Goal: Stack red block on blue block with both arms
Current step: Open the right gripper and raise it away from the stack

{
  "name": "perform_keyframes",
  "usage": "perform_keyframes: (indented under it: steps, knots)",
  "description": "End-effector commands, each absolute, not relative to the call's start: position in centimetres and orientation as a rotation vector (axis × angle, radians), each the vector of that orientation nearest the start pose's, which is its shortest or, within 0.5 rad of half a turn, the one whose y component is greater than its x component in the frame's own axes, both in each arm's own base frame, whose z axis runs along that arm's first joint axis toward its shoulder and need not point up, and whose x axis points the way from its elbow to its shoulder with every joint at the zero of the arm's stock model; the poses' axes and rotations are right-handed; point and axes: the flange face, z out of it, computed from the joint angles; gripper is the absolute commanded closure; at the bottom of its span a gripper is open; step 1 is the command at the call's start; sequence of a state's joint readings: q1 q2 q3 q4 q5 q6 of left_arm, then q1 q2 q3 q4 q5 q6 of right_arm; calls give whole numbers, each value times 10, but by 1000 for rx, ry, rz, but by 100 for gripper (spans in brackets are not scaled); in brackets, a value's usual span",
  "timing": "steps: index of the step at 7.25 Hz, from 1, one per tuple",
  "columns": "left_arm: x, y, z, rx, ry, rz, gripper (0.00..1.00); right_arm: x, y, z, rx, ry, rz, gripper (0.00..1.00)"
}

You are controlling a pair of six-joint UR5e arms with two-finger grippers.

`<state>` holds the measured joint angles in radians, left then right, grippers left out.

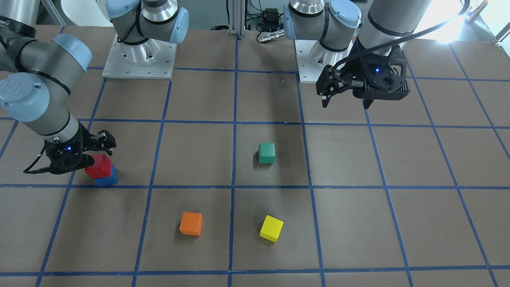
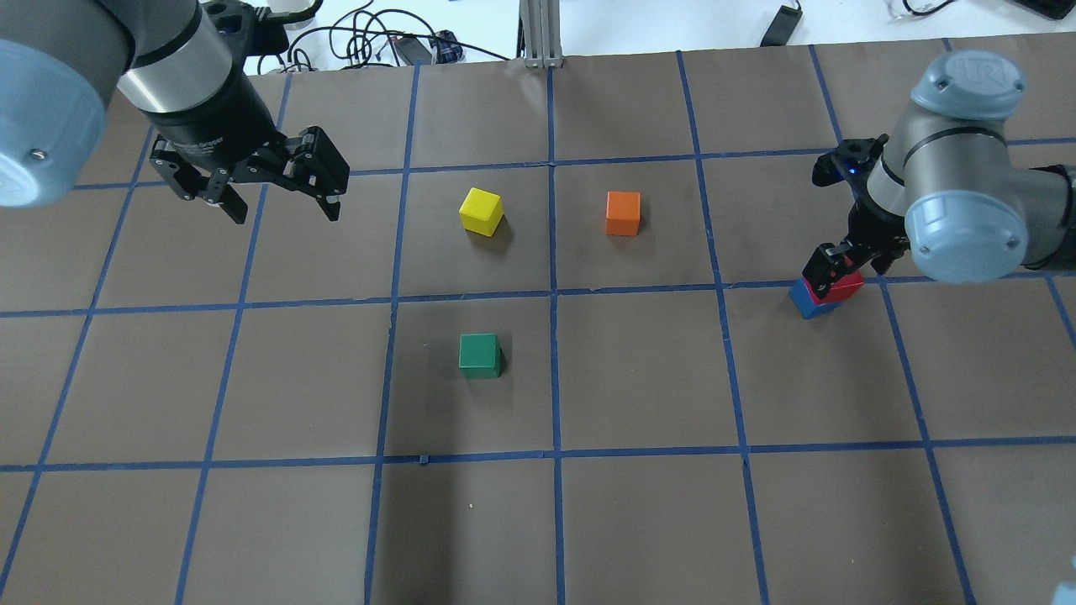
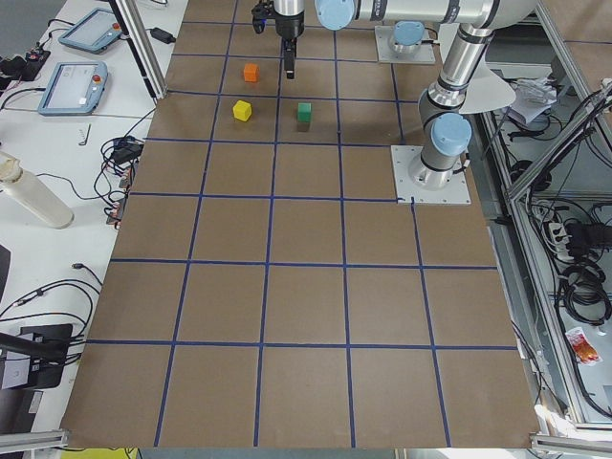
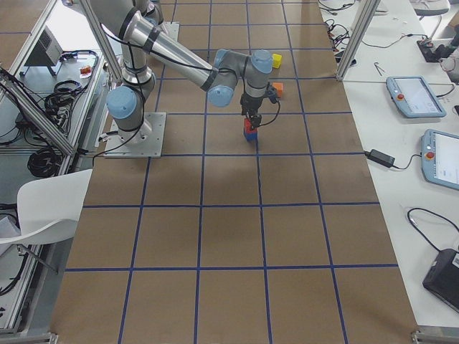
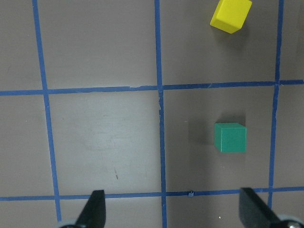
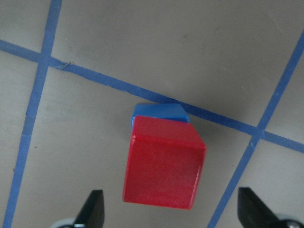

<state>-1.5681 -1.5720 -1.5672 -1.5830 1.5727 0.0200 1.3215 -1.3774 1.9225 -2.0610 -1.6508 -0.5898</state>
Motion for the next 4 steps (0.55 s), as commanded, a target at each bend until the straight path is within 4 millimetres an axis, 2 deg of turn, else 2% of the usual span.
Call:
perform_keyframes:
  steps: [1,2,3,4]
  knots:
    - [-134,-486,495,46,3138,-9,0,-9,-542,308,-533,3183,29,0]
    - [-135,-485,503,41,3133,-33,0,-12,-553,334,-465,3207,-22,0]
    - [-136,-481,510,47,3127,-60,0,-6,-554,367,-320,3205,-18,0]
    - [-137,-472,520,50,3122,-81,0,16,-555,398,-215,3166,1,0]
